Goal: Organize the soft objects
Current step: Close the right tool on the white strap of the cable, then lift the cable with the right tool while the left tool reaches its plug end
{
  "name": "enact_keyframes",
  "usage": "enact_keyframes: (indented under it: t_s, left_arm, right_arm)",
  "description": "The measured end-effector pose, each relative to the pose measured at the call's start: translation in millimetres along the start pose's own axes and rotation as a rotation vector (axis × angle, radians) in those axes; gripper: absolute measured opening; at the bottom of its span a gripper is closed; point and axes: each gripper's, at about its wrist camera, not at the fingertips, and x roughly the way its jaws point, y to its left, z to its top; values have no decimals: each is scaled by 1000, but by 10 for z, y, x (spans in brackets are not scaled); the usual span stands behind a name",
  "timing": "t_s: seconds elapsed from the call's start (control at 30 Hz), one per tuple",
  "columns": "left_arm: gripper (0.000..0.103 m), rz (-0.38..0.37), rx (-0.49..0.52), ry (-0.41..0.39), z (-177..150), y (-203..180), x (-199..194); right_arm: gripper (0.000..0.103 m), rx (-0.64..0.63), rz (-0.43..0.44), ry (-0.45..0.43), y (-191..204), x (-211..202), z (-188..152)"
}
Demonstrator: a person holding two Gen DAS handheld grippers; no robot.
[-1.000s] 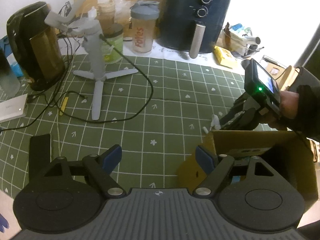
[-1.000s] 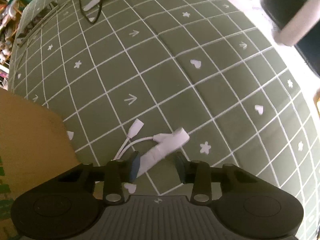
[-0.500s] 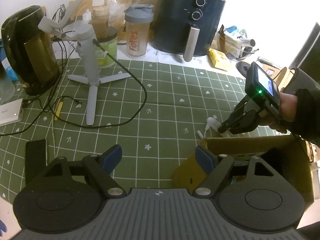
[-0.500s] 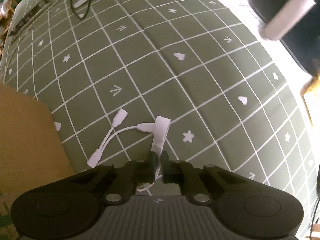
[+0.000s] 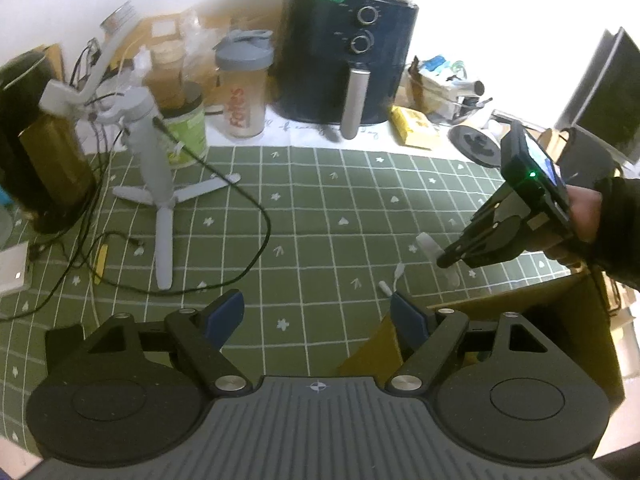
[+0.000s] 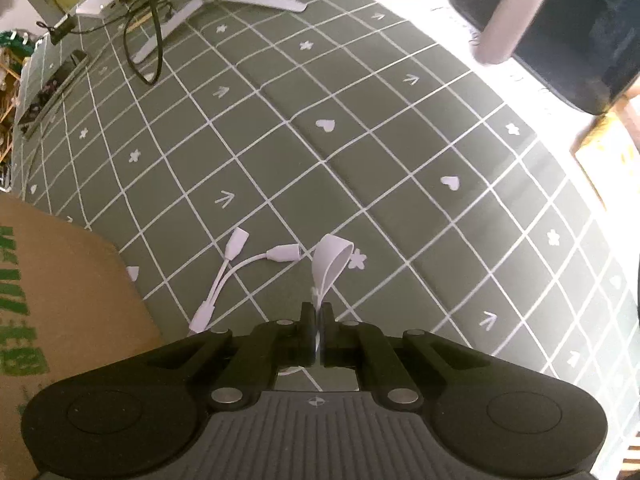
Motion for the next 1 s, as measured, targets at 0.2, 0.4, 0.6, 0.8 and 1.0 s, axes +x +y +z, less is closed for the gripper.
enact_keyframes:
  t_s: [0.2, 0.4, 0.6, 0.8, 1.0]
  left_arm:
    - [81, -32, 43, -41, 144, -59, 4]
    - [81, -72, 119, -42, 342, -161, 100]
    - [81, -92, 175, 46, 537, -265, 314]
    - [80, -89, 189, 119, 722, -346, 522]
    - [80, -145, 280, 179, 873, -485, 743]
  right_arm:
    - [4, 53, -6, -59, -45, -254, -89]
    - [4, 117, -22, -131, -69, -493, -226]
    - [4, 178, -43, -187, -85, -714, -387]
    - [4, 217, -74, -247, -67, -934, -566]
    - [4, 277, -97, -296, -80, -1114, -759]
